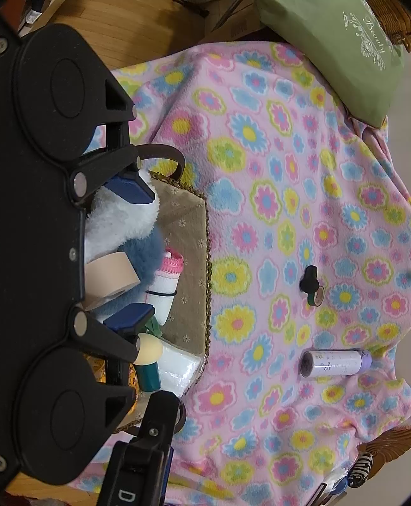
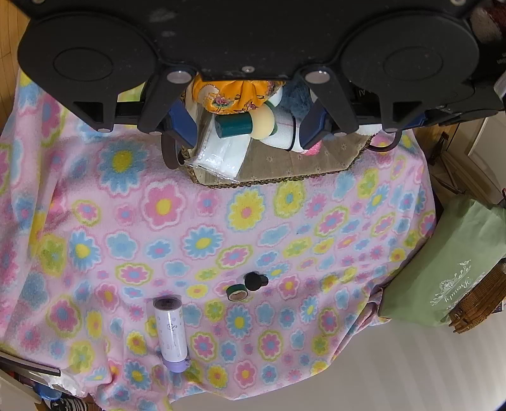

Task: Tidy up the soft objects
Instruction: 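Lower the tape roll into the basket with the left tool while the right tool lowers the sponge, then lift both open tools out of the basket and move toward the black applicator and green tape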

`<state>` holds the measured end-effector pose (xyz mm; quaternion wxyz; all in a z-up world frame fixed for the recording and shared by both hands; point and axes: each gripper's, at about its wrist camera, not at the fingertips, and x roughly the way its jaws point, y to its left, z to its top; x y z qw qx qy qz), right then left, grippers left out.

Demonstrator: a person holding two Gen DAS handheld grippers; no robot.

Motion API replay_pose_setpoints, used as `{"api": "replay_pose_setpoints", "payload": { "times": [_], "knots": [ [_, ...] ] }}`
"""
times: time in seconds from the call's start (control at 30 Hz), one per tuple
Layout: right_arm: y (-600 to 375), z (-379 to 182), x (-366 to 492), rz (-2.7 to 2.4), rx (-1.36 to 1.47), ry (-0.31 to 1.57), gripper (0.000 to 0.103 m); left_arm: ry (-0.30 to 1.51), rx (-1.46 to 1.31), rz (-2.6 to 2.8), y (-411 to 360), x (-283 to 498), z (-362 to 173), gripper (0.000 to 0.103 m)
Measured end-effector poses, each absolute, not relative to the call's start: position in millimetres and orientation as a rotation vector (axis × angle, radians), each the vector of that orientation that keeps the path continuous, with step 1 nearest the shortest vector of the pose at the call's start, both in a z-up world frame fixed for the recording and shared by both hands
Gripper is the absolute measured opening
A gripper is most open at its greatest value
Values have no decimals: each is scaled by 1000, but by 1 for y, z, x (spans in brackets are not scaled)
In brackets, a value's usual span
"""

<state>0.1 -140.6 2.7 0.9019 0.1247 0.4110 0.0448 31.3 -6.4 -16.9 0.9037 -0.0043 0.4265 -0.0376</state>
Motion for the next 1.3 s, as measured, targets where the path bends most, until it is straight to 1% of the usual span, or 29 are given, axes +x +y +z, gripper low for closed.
{"api": "replay_pose_setpoints", "payload": {
  "times": [0.33,0.4,0.53,0.83,1.03,1.1,1.13,1.3],
  "knots": [
    [-141,2,0,92,258,852,72,870,1,-60,-6,30,-16,69],
    [-142,1,0,90,259,853,73,864,4,-54,-6,30,-15,72],
    [-144,0,0,86,255,853,74,853,7,-42,-5,30,-13,73],
    [-143,-4,5,75,220,859,80,837,22,1,-3,35,-13,75],
    [-150,-6,20,70,213,858,86,816,70,15,-4,48,-10,77],
    [-153,-6,27,64,208,855,91,814,80,14,-4,55,-9,83],
    [-154,-6,31,59,204,854,92,811,83,15,-4,58,-9,85],
    [-161,-8,53,46,192,862,94,813,102,18,-2,79,-8,85]
  ]
}}
